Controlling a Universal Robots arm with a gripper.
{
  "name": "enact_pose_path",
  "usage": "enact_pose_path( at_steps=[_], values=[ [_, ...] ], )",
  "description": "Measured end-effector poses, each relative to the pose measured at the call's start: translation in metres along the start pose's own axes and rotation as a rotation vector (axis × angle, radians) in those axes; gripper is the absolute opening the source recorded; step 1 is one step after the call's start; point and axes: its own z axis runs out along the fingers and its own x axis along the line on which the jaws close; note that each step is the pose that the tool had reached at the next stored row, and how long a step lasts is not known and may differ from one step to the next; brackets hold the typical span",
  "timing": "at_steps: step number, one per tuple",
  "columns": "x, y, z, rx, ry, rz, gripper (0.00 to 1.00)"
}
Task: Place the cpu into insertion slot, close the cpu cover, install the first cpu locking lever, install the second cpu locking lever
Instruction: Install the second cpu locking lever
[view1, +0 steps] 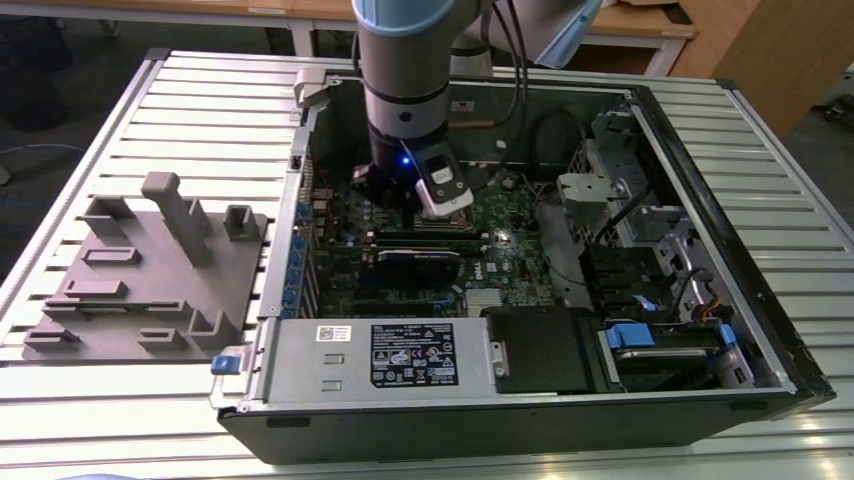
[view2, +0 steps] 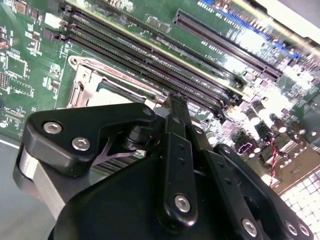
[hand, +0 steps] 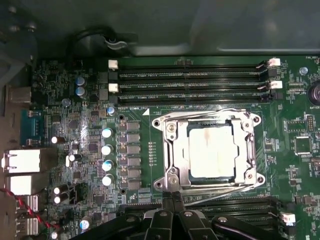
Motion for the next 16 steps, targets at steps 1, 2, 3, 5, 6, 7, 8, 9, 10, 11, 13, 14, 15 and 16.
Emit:
enact_pose_path(
  at_steps=[1, 2, 3, 5, 6, 7, 8, 9, 10, 11, 13, 14, 15, 16],
  values=[
    [-0.0001, -0.0008, 0.0, -0.0005, -0.0001, 0.0, 0.1],
    [-0.0001, -0.0014, -0.0001, -0.0012, 0.0, 0.0, 0.1],
    [-0.0001, -0.0019, -0.0001, -0.0025, 0.0, 0.0, 0.1],
    [0.0009, -0.0026, 0.0002, -0.0071, -0.0001, 0.001, 0.1],
    [0.002, -0.0028, 0.0004, -0.0101, -0.0001, 0.001, 0.1],
    [0.0032, -0.003, 0.0008, -0.0141, 0.0, 0.001, 0.1],
    [0.0043, -0.0032, 0.001, -0.0184, 0.0002, 0.001, 0.1],
    [0.0053, -0.0034, 0.0013, -0.0233, 0.0005, 0.001, 0.1],
    [0.006, -0.0036, 0.0016, -0.0277, 0.0008, 0.001, 0.1],
    [0.0063, -0.0039, 0.002, -0.0315, 0.001, 0.002, 0.1],
    [0.0065, -0.0045, 0.0032, -0.0425, 0.0016, 0.002, 0.1],
    [0.0065, -0.0047, 0.0037, -0.0485, 0.0019, 0.003, 0.1],
    [0.0066, -0.005, 0.0041, -0.0541, 0.0022, 0.003, 0.1],
    [0.0066, -0.0052, 0.0045, -0.0595, 0.0025, 0.003, 0.1]
  ],
)
